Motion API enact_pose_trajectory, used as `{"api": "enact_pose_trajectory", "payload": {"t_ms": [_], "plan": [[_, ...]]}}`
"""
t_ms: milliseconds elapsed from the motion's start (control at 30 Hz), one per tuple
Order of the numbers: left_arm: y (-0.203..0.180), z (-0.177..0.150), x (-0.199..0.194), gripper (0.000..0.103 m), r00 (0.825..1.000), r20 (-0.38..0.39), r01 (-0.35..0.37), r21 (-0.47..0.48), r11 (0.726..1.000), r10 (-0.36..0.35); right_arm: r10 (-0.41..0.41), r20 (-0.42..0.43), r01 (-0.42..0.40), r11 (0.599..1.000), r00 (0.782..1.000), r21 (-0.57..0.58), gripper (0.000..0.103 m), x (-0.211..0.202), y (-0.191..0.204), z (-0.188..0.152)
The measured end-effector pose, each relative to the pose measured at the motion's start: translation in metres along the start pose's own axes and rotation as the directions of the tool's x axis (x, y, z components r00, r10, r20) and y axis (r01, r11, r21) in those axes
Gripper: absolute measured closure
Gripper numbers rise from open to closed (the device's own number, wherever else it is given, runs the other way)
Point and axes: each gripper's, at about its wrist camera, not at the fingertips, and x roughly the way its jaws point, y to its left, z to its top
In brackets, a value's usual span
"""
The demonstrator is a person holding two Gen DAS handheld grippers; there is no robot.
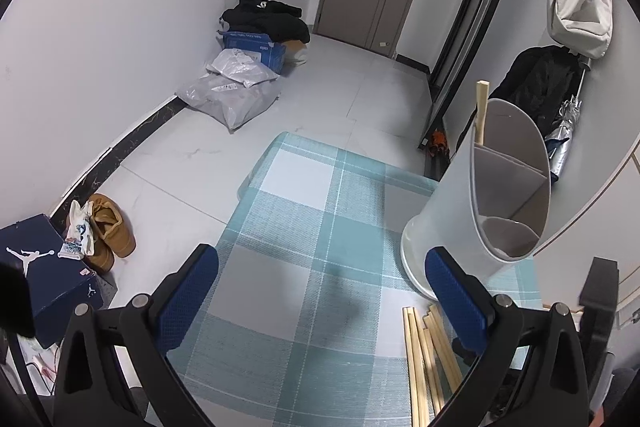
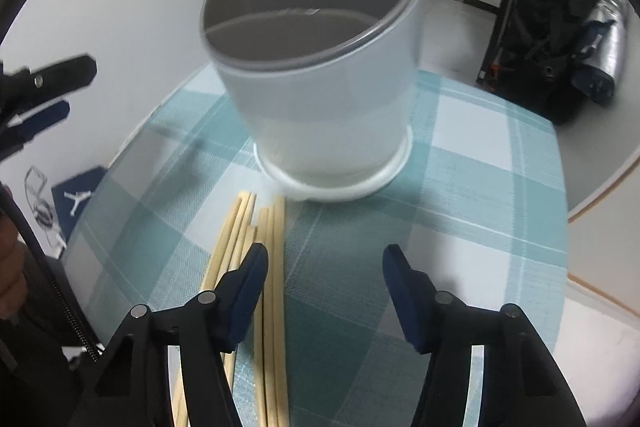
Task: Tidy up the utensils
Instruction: 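Lower the right tool to the chopstick pile and grasp one chopstick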
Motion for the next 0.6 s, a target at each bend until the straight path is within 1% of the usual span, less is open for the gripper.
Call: {"api": "enact_pose_trajectory", "payload": {"t_ms": [67, 133, 267, 333, 500, 567, 600], "plan": [[0.002, 0.002, 0.0, 0.001, 1.0, -0.002, 0.001, -0.003, 1.0, -0.001, -0.018, -0.015, 0.018, 0.999, 1.0, -0.03, 0.05, 0.005, 0.005, 0.0], [0.003, 0.002, 0.0, 0.001, 1.0, -0.004, -0.001, -0.005, 1.0, 0.0, -0.043, -0.033, 0.041, 0.998, 0.999, -0.057, 0.06, 0.012, 0.009, 0.0], [0.006, 0.004, -0.001, 0.001, 1.0, -0.002, -0.003, -0.014, 1.0, 0.003, -0.07, -0.017, 0.068, 0.993, 0.997, -0.098, 0.063, 0.012, 0.014, 0.0], [0.007, 0.004, -0.001, 0.001, 1.0, -0.002, -0.003, -0.016, 1.0, 0.003, -0.066, -0.017, 0.064, 0.993, 0.998, -0.098, 0.065, 0.012, 0.014, 0.0], [0.008, 0.004, -0.002, 0.001, 1.0, 0.0, -0.004, -0.021, 1.0, 0.004, -0.05, -0.018, 0.048, 0.993, 0.999, -0.105, 0.065, 0.014, 0.018, 0.003], [0.01, 0.004, -0.002, 0.001, 1.0, -0.002, -0.004, -0.025, 1.0, 0.004, -0.057, -0.038, 0.053, 0.992, 0.998, -0.115, 0.068, 0.018, 0.019, 0.003], [0.01, 0.004, -0.002, 0.001, 1.0, -0.003, -0.005, -0.026, 1.0, 0.005, -0.058, -0.024, 0.055, 0.992, 0.998, -0.114, 0.069, 0.018, 0.02, 0.003]]}}
